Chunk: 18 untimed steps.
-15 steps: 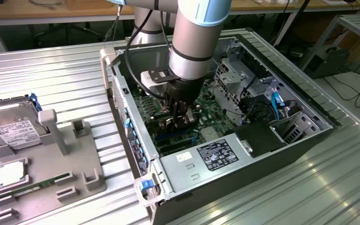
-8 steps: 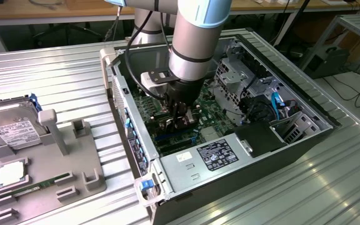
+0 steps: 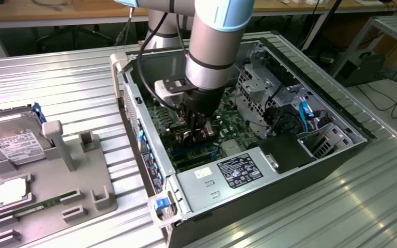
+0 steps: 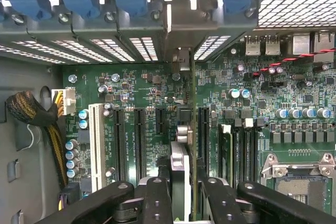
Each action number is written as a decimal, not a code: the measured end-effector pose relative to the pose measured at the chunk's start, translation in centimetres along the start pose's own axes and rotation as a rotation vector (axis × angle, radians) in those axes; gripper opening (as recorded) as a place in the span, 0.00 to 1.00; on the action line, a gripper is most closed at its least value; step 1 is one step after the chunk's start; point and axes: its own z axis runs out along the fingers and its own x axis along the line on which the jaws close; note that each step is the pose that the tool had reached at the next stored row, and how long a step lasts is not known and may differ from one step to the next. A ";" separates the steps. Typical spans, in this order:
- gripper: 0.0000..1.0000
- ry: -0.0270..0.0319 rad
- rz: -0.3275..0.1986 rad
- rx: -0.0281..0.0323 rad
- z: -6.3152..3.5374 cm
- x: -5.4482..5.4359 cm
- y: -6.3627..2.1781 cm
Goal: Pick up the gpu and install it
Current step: 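Insert the gpu into the slot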
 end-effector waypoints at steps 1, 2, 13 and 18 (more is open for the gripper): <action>0.28 -0.0001 0.000 0.0047 0.04 0.0 0.02; 0.28 -0.0001 0.000 0.0082 0.07 0.0 0.04; 0.28 0.0022 0.000 0.0116 0.87 0.0 0.13; 0.29 0.0042 0.000 0.0194 0.16 0.0 0.10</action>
